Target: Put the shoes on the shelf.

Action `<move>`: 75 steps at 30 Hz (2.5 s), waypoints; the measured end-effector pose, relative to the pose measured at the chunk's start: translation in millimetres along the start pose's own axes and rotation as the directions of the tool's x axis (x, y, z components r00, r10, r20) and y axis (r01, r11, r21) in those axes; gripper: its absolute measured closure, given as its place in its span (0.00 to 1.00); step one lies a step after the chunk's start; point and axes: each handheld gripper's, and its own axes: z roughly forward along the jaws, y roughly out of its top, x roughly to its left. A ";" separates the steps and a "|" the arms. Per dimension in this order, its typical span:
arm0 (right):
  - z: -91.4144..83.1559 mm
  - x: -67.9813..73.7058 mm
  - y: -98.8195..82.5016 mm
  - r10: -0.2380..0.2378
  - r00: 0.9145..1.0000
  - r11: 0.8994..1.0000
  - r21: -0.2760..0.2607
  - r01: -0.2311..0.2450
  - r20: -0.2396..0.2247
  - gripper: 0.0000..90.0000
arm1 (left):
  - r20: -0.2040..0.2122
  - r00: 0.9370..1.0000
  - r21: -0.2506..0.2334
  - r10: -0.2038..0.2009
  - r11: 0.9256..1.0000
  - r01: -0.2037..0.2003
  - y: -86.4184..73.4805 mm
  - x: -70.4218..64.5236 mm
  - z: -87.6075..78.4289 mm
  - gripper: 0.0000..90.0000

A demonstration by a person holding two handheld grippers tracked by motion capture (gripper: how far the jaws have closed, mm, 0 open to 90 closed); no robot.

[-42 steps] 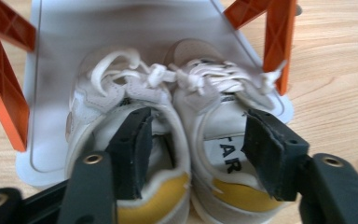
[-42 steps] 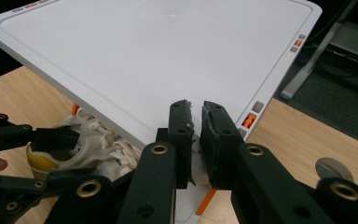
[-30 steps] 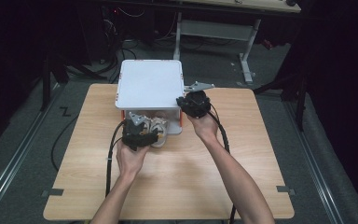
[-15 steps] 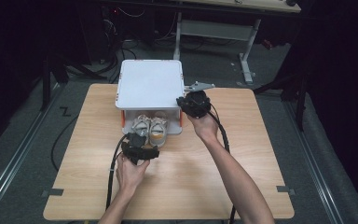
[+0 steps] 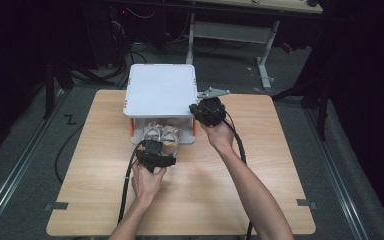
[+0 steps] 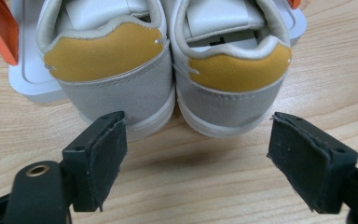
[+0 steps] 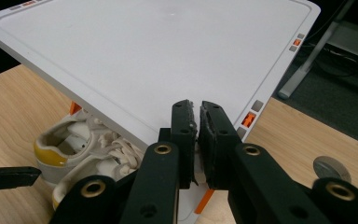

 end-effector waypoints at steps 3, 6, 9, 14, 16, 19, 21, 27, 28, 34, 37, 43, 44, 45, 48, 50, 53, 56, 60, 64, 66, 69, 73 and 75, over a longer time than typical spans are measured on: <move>0.0 0.0 0.0 0.000 1.000 1.000 0.000 0.000 -0.001 0.94 | -0.006 1.000 -0.003 -0.003 1.000 0.003 2.2 0.1 2.3 0.23; -0.4 -0.5 -0.1 0.004 1.000 1.000 0.002 -0.004 -0.003 0.95 | -0.006 1.000 -0.002 -0.013 1.000 0.013 5.0 -0.4 4.5 0.22; -0.3 -0.8 0.0 0.004 1.000 1.000 0.003 -0.004 -0.005 0.95 | 0.000 1.000 -0.008 -0.007 1.000 0.007 5.6 0.1 5.8 0.21; -0.4 -0.7 0.4 0.006 1.000 1.000 0.007 -0.006 -0.006 0.96 | 0.001 1.000 -0.003 -0.008 1.000 0.008 11.5 0.4 8.9 0.22; -0.6 -1.1 0.3 0.011 1.000 1.000 0.007 -0.011 -0.009 0.97 | 0.004 1.000 -0.001 -0.010 1.000 0.010 14.4 0.2 10.8 0.23; -0.9 -2.1 0.5 0.017 1.000 1.000 0.011 -0.017 -0.015 0.98 | 0.007 1.000 -0.014 -0.025 1.000 0.025 16.9 -0.1 14.3 0.23; -1.0 -2.9 0.2 0.023 1.000 1.000 0.008 -0.023 -0.020 0.98 | 0.008 0.999 -0.018 -0.031 0.999 0.031 17.2 -0.1 15.2 0.24; -0.9 -2.8 0.3 0.023 1.000 1.000 0.010 -0.023 -0.021 0.98 | 0.002 0.999 -0.029 -0.037 0.999 0.037 24.3 1.2 22.3 0.25; -0.7 -3.1 0.3 0.023 0.999 1.000 0.007 -0.022 -0.022 0.98 | 0.000 0.999 -0.031 -0.032 0.999 0.032 26.2 1.1 23.4 0.25; -1.0 -3.0 0.1 0.022 1.000 1.000 0.008 -0.022 -0.020 0.99 | -0.017 0.999 -0.071 -0.030 0.997 0.029 34.1 -2.0 33.5 0.31; -1.1 -2.7 0.0 0.022 1.000 1.000 0.009 -0.022 -0.020 0.99 | -0.025 0.999 -0.086 -0.035 0.996 0.033 36.6 -1.9 38.2 0.32; -1.1 -2.5 0.0 0.026 1.000 1.000 0.008 -0.026 -0.018 0.99 | -0.039 0.998 -0.132 -0.047 0.990 0.041 39.1 -4.6 47.2 0.34; -1.1 -2.2 0.0 0.026 0.999 1.000 0.009 -0.026 -0.019 0.99 | -0.041 0.998 -0.130 -0.037 0.991 0.031 39.8 -5.3 47.7 0.34; -1.2 -1.8 -0.2 0.023 1.000 1.000 0.008 -0.023 -0.016 0.99 | -0.040 0.998 -0.143 -0.043 0.989 0.037 40.3 -6.7 48.9 0.35; -1.1 -2.3 -0.5 0.023 1.000 1.000 0.005 -0.023 -0.018 0.99 | -0.038 0.998 -0.151 -0.043 0.988 0.037 40.6 -6.5 51.5 0.35; -1.2 -2.4 -0.5 0.023 1.000 1.000 0.005 -0.023 -0.018 0.99 | -0.029 0.998 -0.156 -0.059 0.986 0.053 41.2 -5.8 53.1 0.35; -1.2 -2.3 -0.1 0.019 1.000 1.000 0.008 -0.019 -0.016 1.00 | -0.029 0.998 -0.162 -0.058 0.985 0.052 41.9 -6.1 54.5 0.35; -1.4 -2.2 -0.5 0.019 1.000 1.000 0.005 -0.019 -0.016 1.00 | -0.032 0.998 -0.154 -0.046 0.987 0.040 40.0 -6.0 54.0 0.34; -5.8 -4.2 -5.3 0.024 1.000 0.999 -0.032 -0.025 -0.011 0.82 | -0.008 0.999 -0.162 -0.038 0.986 0.036 35.4 -2.3 45.6 0.30; -23.7 -11.0 -19.1 0.051 0.998 0.996 -0.076 -0.054 -0.040 0.69 | 0.005 1.000 -0.170 -0.026 0.985 0.026 25.6 4.4 32.1 0.29; -35.4 -16.6 -32.4 0.076 0.996 0.992 -0.098 -0.080 -0.043 0.66 | 0.021 0.999 -0.182 -0.028 0.983 0.032 18.1 9.2 24.3 0.29; -51.8 -25.6 -59.3 0.102 0.994 0.988 -0.114 -0.105 -0.031 0.64 | 0.034 0.999 -0.197 -0.014 0.980 0.021 7.4 17.7 12.7 0.30; -68.6 -37.9 -96.9 0.134 0.991 0.986 -0.098 -0.134 -0.003 0.63 | 0.056 0.998 -0.216 -0.004 0.976 0.016 -2.5 27.4 -3.5 0.30; -74.3 -43.9 -113.1 0.155 0.988 0.984 -0.085 -0.155 0.003 0.63 | 0.066 0.998 -0.229 0.002 0.973 0.014 -6.5 31.0 -11.3 0.31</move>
